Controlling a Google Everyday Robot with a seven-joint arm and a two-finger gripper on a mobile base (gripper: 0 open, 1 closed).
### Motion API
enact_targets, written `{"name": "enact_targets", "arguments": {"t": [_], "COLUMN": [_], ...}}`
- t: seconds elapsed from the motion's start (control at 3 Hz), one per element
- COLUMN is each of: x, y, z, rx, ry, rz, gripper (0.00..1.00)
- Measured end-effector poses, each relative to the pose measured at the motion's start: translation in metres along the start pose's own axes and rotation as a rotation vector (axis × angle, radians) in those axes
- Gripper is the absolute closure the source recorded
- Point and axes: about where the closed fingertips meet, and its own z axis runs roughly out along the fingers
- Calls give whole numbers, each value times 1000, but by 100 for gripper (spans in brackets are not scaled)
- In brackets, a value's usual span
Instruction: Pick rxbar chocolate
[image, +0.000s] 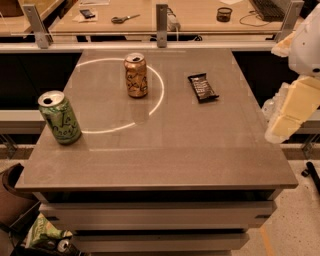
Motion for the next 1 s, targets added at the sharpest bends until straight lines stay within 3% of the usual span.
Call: {"name": "enact_targets", "arguments": {"t": [0.33,1.0], "x": [1,2], "y": [-4,-5], "z": [8,53], "rx": [40,139], "ry": [-46,-191], "rz": [131,489], "gripper": [0,0]}}
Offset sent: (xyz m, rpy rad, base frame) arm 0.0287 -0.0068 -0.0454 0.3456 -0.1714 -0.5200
